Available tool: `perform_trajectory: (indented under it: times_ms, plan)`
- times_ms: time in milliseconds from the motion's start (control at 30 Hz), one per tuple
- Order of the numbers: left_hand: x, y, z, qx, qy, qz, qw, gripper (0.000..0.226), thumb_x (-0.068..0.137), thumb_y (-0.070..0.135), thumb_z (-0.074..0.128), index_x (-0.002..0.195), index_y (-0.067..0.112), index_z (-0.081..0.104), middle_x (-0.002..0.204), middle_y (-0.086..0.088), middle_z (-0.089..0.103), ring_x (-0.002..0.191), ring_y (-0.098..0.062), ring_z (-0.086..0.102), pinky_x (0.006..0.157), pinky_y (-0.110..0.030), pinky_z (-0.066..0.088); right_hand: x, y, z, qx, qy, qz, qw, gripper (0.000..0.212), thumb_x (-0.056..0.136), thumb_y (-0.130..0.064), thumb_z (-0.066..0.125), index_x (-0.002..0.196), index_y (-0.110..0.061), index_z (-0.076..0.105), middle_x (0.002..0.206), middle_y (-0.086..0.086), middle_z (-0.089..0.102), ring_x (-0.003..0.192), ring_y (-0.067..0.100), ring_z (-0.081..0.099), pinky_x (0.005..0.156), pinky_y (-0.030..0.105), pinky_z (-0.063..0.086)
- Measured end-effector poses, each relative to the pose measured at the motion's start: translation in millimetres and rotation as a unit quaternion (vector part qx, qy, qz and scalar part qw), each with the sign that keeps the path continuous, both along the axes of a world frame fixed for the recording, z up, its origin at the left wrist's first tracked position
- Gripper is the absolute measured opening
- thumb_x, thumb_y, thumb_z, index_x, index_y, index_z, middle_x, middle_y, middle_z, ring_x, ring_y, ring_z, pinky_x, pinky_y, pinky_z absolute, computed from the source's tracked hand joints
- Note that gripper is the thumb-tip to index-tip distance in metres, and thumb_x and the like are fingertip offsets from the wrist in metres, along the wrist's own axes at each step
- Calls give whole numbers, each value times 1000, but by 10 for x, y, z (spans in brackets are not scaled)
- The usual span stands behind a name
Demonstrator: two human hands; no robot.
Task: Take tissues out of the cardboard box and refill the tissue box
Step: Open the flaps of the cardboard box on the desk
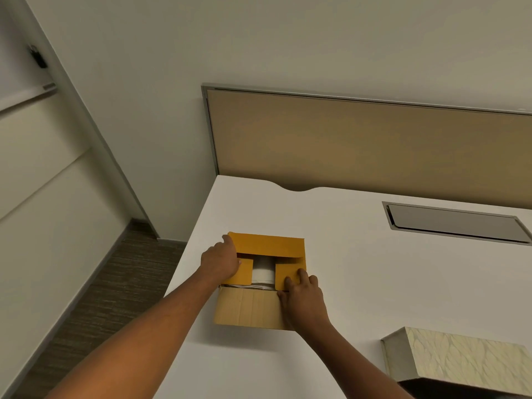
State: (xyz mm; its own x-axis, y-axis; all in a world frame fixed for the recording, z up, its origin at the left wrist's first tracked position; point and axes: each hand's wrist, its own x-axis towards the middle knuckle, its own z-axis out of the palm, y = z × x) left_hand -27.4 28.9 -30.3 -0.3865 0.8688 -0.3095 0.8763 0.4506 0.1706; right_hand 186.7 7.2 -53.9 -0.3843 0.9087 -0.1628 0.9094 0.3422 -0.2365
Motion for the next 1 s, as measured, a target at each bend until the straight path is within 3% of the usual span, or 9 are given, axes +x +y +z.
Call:
perform_trajectory:
  times_ms: [133, 333, 500, 633, 733, 833, 933, 1000]
  plan:
    - [-17, 85, 54, 88, 45, -17, 995, 52, 82, 27, 68, 124, 8, 43, 116, -13, 59, 104, -29, 58, 80, -37, 46, 2, 1, -18, 7, 12, -4, 1000, 36, 97, -43, 36, 118, -19, 53, 134, 7, 44, 112, 27, 44, 91, 37, 46]
    - [-143, 305, 203, 124, 81, -87, 985, 39, 76, 28, 75, 105, 12, 55, 105, -9, 61, 97, -26, 56, 74, -34, 41, 22, -4, -48, 25, 31, 4, 999, 33, 95, -42, 43, 115, -19, 55, 130, 9, 46, 109, 29, 45, 89, 37, 46]
    - [-216, 497, 300, 191, 23, -36, 981, 21, 85, 29, 66, 95, 11, 70, 95, -7, 69, 76, -18, 56, 63, -29, 42, 26, 9, -60, 9, 36, -8, 999, 36, 94, -45, 43, 118, -20, 53, 138, 10, 42, 114, 30, 44, 94, 38, 44]
    - [-248, 615, 262, 232, -29, -2, 972, 23, 90, 31, 60, 88, 9, 68, 86, -9, 70, 68, -15, 53, 59, -27, 37, 33, 39, -63, -7, 45, -30, 999, 41, 92, -48, 46, 123, -21, 48, 142, 6, 40, 117, 28, 42, 96, 36, 42]
    - [-215, 717, 186, 259, -59, 31, 964, 25, 90, 31, 60, 95, 7, 61, 91, -12, 68, 73, -19, 55, 59, -29, 38, 36, 60, -63, -7, 33, -37, 999, 47, 90, -52, 47, 126, -24, 45, 143, 3, 40, 120, 27, 40, 97, 37, 40]
    - [-165, 760, 70, 247, -81, 55, 964, 45, 85, 24, 68, 121, 4, 48, 109, -16, 63, 93, -29, 62, 66, -30, 43, 37, 88, -55, -8, 16, -37, 999, 54, 89, -56, 48, 133, -27, 39, 140, 2, 41, 125, 26, 37, 101, 40, 36]
    - [-130, 742, -91, 222, -79, 39, 971, 61, 86, 16, 68, 136, 8, 35, 123, -20, 55, 104, -32, 60, 73, -33, 50, 15, 122, -28, -10, -1, -28, 1000, 60, 90, -53, 49, 141, -30, 29, 136, 5, 41, 125, 26, 36, 103, 41, 33]
    - [-122, 736, -185, 228, -69, 24, 971, 60, 88, 11, 64, 140, 11, 35, 133, -20, 49, 110, -33, 58, 80, -36, 53, -17, 142, -1, -15, -8, -18, 1000, 60, 91, -50, 50, 143, -32, 24, 135, 8, 40, 124, 27, 36, 102, 41, 34]
